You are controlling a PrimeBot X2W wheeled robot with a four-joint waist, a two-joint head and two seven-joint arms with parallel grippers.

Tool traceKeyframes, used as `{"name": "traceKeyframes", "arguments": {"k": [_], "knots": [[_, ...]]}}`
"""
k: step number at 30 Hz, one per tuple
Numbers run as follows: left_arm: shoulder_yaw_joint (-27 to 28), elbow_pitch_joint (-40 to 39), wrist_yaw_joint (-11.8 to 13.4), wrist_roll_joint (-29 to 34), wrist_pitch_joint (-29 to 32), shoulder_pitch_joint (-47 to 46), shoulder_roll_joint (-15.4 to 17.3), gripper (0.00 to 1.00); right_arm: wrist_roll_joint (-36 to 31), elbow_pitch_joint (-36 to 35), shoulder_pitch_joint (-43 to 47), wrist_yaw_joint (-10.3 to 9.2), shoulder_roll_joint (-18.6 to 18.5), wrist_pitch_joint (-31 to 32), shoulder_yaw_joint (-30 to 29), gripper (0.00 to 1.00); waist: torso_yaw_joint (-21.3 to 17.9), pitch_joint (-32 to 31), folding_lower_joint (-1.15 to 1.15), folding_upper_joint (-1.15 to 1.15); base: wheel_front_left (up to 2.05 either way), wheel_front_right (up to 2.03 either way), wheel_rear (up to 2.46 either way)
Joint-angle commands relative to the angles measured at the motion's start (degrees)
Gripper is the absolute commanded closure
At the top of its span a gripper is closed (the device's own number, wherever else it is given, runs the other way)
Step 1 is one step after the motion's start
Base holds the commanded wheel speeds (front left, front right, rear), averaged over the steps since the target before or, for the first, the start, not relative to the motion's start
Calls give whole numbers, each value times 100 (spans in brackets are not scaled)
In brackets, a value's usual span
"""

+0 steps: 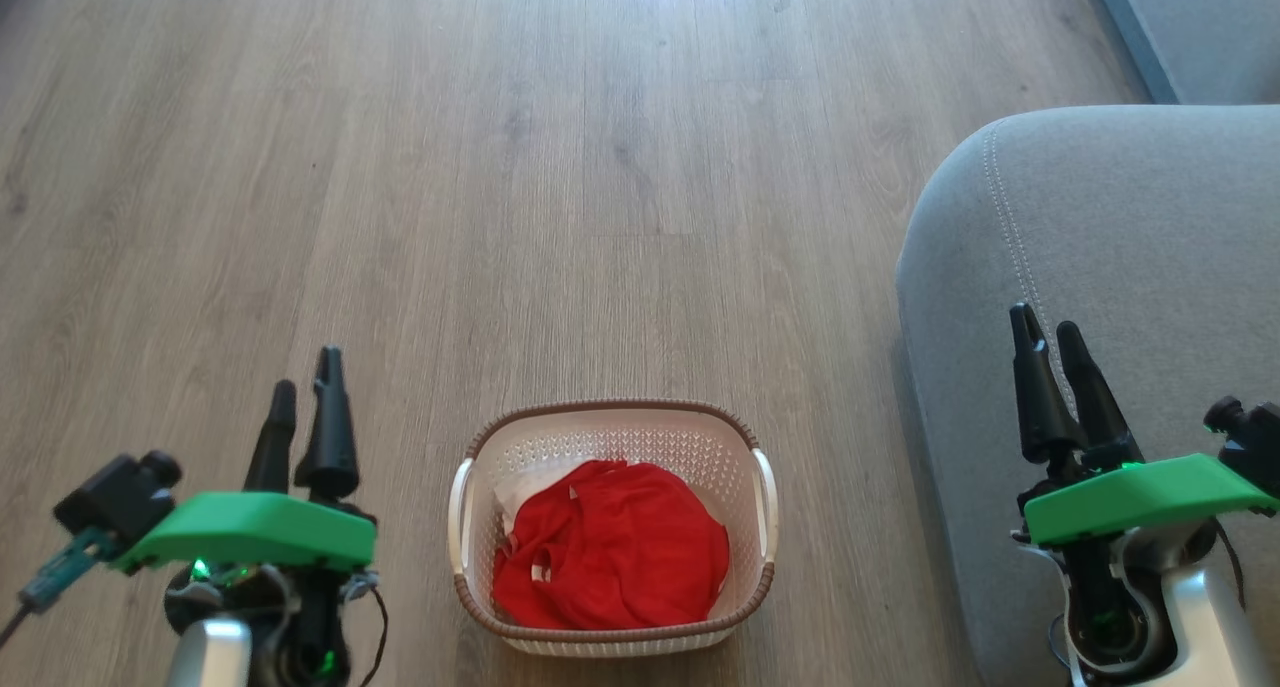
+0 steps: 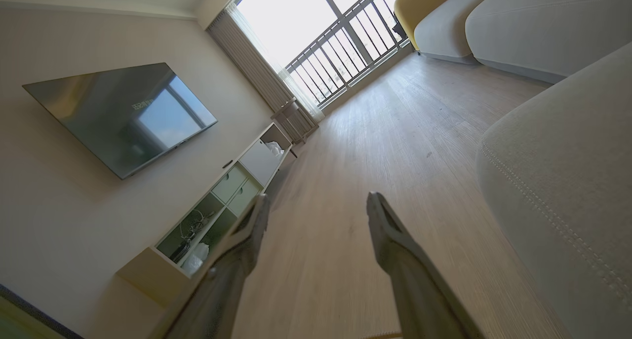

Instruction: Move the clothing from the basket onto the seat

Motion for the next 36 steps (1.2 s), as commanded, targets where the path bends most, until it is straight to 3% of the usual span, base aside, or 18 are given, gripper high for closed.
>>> {"name": "traceKeyframes", "arguments": {"k": [1, 7, 13, 24, 29, 36], "knots": [[13, -286, 42, 257, -73, -274, 52, 0, -203, -274, -301, 2, -95, -85, 104, 0, 0, -5, 0, 0, 0, 0, 0], [-349, -314, 295, 951, -176, -265, 185, 0, -681, -437, -335, 2, -97, -186, 169, 0, 12, -26, 0, 0, 0, 0, 0], [-799, -380, 901, 1526, -279, -341, 451, 0, -1145, -689, -362, 2, -100, -287, 265, 0, 22, -37, 0, 0, 0, 0, 0], [-2268, -216, 2343, 2380, -484, -684, 1126, 0, -2100, -721, -350, 2, -186, -490, 535, 0, 59, -49, 0, 0, 0, 0, 0], [-2506, -307, 2916, 2632, -570, -804, 1241, 0, -2343, -832, -374, 2, -115, -574, 489, 0, 62, -52, 0, 0, 0, 0, 0], [-2550, -587, 3413, 2824, -673, -866, 1239, 0, -2779, -988, -399, 2, -112, -676, 547, 0, 91, -54, 0, 0, 0, 0, 0]]}}
